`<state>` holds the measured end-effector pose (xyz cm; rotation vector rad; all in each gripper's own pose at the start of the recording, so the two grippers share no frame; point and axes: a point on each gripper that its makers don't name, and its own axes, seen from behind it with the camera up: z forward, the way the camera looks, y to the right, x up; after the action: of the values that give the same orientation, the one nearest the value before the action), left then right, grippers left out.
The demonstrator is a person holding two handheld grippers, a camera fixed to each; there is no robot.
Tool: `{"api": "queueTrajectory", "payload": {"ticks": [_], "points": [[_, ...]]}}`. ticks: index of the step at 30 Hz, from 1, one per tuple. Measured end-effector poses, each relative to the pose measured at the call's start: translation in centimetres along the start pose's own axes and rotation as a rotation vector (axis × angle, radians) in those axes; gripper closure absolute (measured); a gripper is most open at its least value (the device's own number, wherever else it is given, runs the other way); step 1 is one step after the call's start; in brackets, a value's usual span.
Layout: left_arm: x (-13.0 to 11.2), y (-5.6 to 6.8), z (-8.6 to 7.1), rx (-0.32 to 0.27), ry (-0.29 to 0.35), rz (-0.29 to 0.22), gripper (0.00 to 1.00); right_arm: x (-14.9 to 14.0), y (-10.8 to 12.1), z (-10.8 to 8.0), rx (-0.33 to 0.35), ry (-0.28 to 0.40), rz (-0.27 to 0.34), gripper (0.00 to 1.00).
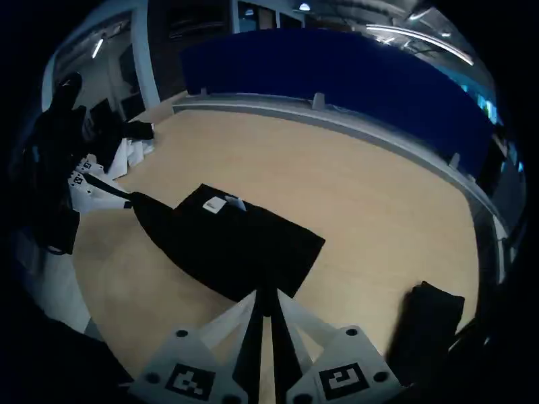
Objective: Fold towel
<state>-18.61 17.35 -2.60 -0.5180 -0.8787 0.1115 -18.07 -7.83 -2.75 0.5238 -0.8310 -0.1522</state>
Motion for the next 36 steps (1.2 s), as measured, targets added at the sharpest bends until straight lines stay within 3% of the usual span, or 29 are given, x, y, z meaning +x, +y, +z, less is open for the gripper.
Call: {"api": "queueTrajectory", "payload": {"ticks": [9,16,30,36], "points": [[0.1,-2.1,4.3,-0.017,-0.046,-0.041,0.91,0.2,2.1,3.6,0.004,-0.052,0.047,0.93],[-1.1,-2.4,6.6,-0.038,-0.095,-0.076,0.91,-0.5,2.6,5.6,-0.001,-0.082,0.059,0.93],[-0.1,-4.4,9.2,-0.016,-0.103,-0.128,0.87,0.3,3.4,7.5,-0.026,-0.072,0.089,0.91],[0.5,-5.4,9.9,0.004,-0.102,-0.145,0.76,1.3,4.4,8.0,-0.051,-0.050,0.107,0.87]]}}
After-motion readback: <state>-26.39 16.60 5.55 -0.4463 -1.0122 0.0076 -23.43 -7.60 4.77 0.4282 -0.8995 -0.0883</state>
